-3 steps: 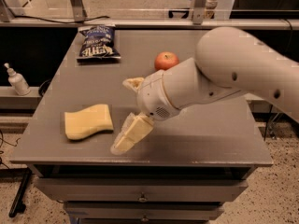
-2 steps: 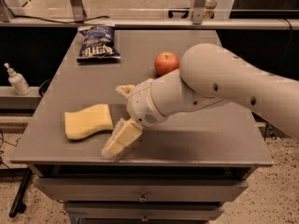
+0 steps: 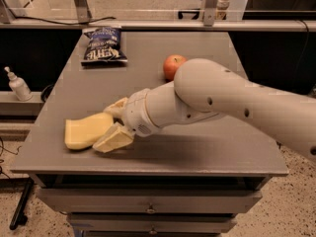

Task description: Pick sponge

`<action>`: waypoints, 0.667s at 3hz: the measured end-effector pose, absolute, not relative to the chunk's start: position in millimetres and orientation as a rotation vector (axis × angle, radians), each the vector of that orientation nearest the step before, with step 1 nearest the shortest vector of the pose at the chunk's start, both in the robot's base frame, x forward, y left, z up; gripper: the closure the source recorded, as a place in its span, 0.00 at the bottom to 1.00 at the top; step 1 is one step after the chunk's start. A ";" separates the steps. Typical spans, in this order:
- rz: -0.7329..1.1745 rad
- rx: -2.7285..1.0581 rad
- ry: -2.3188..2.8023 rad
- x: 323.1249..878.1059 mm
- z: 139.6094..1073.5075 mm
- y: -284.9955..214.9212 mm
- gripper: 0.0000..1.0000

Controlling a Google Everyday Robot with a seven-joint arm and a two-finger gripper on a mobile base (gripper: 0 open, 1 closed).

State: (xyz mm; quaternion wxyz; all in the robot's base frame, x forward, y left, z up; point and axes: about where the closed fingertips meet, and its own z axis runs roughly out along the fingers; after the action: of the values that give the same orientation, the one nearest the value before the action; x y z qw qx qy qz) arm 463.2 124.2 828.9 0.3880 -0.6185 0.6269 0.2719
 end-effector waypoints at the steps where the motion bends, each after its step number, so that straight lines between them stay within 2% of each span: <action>1: 0.686 -1.560 1.598 465.2 828.2 127.1 0.64; 2: 0.686 -1.560 1.598 465.2 828.2 127.1 0.88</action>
Offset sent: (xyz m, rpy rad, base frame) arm 0.0155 0.0053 0.0082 0.0193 -0.0013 -0.0614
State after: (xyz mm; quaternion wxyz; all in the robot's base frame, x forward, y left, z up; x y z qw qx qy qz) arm 465.2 127.1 828.2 0.3917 -0.6144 0.6294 0.2701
